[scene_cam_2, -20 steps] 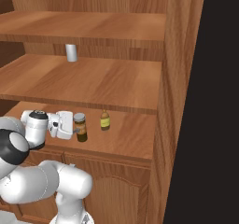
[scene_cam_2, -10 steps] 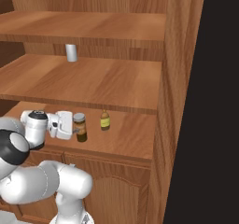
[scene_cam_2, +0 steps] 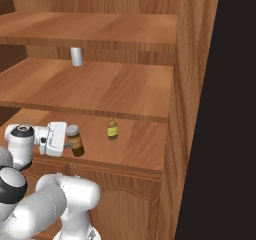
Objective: Pick the cinnamon and honey bottle from the cabinet and place them next to the mug.
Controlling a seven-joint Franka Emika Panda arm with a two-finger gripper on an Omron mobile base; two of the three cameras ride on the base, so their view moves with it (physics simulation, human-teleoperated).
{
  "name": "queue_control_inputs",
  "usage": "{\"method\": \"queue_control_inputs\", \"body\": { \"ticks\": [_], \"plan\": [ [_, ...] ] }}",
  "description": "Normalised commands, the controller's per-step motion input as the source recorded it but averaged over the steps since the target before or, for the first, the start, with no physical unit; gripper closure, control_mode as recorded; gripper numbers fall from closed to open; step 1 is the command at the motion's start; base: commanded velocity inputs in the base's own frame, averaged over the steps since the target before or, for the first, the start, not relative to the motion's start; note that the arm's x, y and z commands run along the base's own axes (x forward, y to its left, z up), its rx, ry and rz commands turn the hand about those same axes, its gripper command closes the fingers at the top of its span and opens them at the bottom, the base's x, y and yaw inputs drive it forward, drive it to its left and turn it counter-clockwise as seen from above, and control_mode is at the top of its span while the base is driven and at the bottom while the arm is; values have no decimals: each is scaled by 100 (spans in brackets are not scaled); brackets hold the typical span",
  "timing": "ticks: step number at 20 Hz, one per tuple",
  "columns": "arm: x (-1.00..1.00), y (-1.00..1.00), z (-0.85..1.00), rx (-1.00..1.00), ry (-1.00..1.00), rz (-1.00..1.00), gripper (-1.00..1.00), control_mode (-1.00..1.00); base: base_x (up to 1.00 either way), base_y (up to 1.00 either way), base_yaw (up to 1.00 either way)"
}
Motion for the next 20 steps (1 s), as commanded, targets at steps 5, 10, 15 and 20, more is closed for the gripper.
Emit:
{"method": "queue_control_inputs", "body": {
  "ticks": [5, 10, 15, 20],
  "plan": [
    [-58, 1, 80, 0, 0, 3, 100, -100, 0, 0, 0],
    [-28, -1, 86, 0, 0, 6, 100, -100, 0, 0, 0],
    [-28, -2, 69, 0, 0, 7, 100, -100, 0, 0, 0],
    [-6, 0, 41, 0, 0, 6, 100, -100, 0, 0, 0]
  ]
}}
